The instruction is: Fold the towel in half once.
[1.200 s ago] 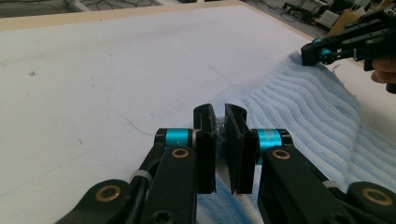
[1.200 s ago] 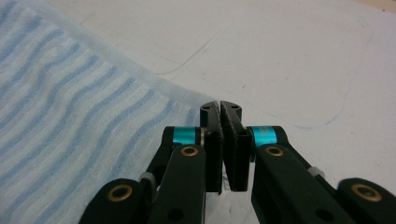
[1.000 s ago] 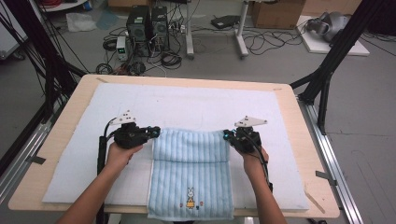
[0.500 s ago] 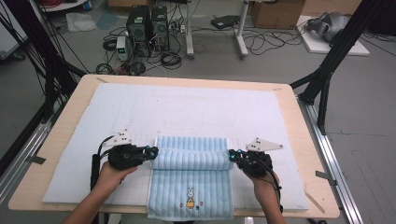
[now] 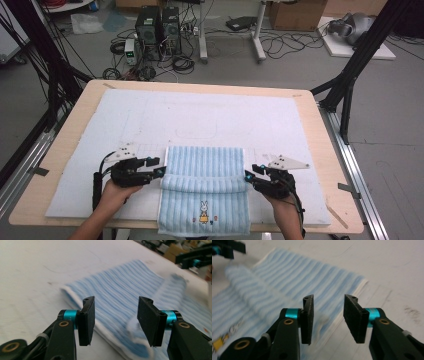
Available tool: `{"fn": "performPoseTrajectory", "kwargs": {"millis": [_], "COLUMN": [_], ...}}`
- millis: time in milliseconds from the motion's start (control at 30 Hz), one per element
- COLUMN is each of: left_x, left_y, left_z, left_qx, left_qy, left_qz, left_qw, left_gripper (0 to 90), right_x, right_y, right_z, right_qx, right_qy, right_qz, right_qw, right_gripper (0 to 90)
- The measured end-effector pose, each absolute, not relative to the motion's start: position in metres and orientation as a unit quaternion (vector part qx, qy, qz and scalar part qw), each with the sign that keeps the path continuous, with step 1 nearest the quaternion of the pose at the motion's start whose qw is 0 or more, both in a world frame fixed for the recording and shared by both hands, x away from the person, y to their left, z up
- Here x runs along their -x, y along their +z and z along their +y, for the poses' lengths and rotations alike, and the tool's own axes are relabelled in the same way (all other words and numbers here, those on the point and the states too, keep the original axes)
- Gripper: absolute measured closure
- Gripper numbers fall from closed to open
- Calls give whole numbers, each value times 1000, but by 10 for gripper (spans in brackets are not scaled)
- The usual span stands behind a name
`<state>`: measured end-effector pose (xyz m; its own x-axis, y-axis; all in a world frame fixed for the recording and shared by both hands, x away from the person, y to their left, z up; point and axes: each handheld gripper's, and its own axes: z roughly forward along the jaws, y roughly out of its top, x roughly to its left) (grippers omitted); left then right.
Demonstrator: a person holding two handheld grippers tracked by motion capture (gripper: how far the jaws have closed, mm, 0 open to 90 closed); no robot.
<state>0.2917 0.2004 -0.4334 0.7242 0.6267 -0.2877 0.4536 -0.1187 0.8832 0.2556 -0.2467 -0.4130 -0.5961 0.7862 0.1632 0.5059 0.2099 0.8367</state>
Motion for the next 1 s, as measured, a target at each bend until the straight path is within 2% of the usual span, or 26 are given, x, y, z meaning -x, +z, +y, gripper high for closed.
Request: {"fn": "performPoseTrajectory", "kwargs": {"millis": [100,267,500,633,700,800,1000], "left_x": [-304,-324,-336,-337,-337,-335,-335], "left_y": [-430,-434,-445,-449,-451,-451,-445], "left_z": [208,207,189,177,174,171,179], "left_qx": [-727,-729,-762,-780,-788,-794,-764], "left_qy": [92,98,81,76,75,84,78], "left_qz": [385,403,399,388,385,375,384], "left_qw": [561,545,503,485,475,471,512], "left_gripper": [490,545,596,604,677,850,860], "right_x": [-267,-292,-307,-309,-309,-307,-307], "right_y": [-414,-427,-439,-445,-445,-443,-441], "right_z": [-246,-237,-230,-228,-228,-228,-228], "right_qx": [-432,-441,-448,-443,-439,-431,-431], "right_qy": [465,416,390,380,382,382,390], "right_qz": [758,778,791,801,802,805,800], "right_qw": [152,167,149,134,134,144,151], "right_gripper": [593,637,662,782,854,874,876]}}
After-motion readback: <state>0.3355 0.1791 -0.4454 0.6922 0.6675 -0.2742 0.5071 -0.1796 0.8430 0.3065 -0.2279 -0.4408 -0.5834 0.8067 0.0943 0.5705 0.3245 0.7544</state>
